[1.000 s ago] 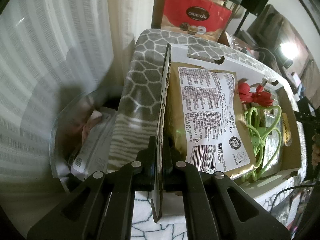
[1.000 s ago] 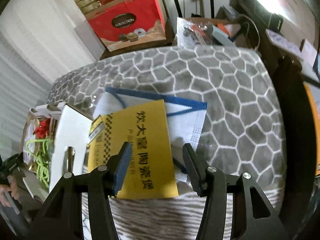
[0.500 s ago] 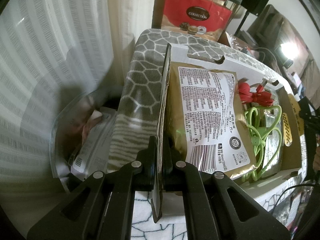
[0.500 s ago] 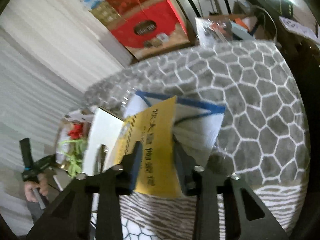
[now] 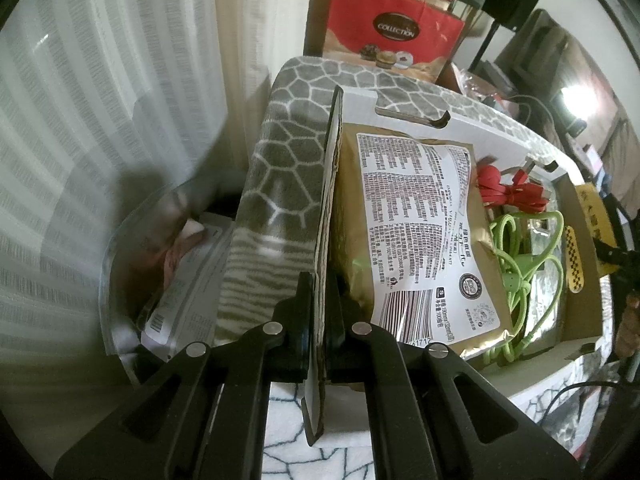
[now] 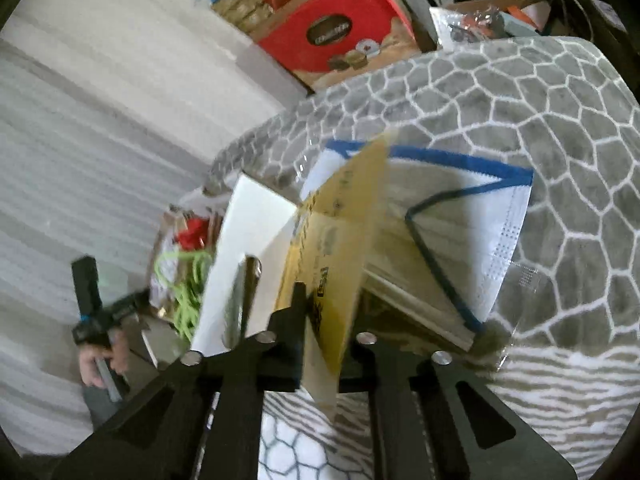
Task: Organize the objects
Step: 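Grasp the yellow printed booklet from the pile with the right tool, then lower the yellow booklet into the box and open the right tool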
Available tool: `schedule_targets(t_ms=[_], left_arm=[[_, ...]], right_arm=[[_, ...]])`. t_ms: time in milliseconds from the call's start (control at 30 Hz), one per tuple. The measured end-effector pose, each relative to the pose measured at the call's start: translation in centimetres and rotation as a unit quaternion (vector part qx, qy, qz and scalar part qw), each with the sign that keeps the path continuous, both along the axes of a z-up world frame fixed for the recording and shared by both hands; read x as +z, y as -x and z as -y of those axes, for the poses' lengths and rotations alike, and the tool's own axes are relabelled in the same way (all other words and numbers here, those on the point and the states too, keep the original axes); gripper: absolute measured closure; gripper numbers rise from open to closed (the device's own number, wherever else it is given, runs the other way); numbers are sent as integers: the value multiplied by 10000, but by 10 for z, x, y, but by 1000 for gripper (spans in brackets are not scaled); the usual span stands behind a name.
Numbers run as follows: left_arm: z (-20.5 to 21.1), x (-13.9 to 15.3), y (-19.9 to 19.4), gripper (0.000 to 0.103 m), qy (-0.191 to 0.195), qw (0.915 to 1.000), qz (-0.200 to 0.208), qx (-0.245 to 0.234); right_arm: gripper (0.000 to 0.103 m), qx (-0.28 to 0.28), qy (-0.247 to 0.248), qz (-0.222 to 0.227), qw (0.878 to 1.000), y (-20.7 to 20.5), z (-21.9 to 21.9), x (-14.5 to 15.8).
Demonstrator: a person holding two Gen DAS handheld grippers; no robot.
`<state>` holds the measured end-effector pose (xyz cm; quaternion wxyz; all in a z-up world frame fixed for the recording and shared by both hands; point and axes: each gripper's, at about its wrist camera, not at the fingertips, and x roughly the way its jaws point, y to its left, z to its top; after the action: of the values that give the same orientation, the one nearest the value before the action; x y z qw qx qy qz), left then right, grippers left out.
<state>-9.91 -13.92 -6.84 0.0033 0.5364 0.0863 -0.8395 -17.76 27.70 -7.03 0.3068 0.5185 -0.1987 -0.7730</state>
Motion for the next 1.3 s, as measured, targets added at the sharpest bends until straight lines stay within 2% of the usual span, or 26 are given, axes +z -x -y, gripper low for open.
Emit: schedule_targets(t_ms=[167,400,567,700,833,1100,1300], left_arm=[[0,0,0,100,-5,10000,1,2],[0,0,0,100,1,10000,-3,3],[0,0,0,100,-1,10000,-1,7],[0,0,0,100,-6,10000,-1,7],[-1,0,0,100,-5,10000,-1,4],[0,1,1,100,-13,10000,8,7],[1,1,1,100,-89,10000,5,36]], right_arm=[[103,-463,-86,-204,9987,-2,-9,19],[103,-759,231,-510,9955,-5,-38,68],[103,-613,546,-693,9942,-6,-37,99],[103,-199,690,-823,9940,-11,-7,116],[103,183,842,-733,9936,-13,31,114],[103,956,1031,-416,9892,-18,123,86],[103,1062,1239,-160,9865,-15,170,58]])
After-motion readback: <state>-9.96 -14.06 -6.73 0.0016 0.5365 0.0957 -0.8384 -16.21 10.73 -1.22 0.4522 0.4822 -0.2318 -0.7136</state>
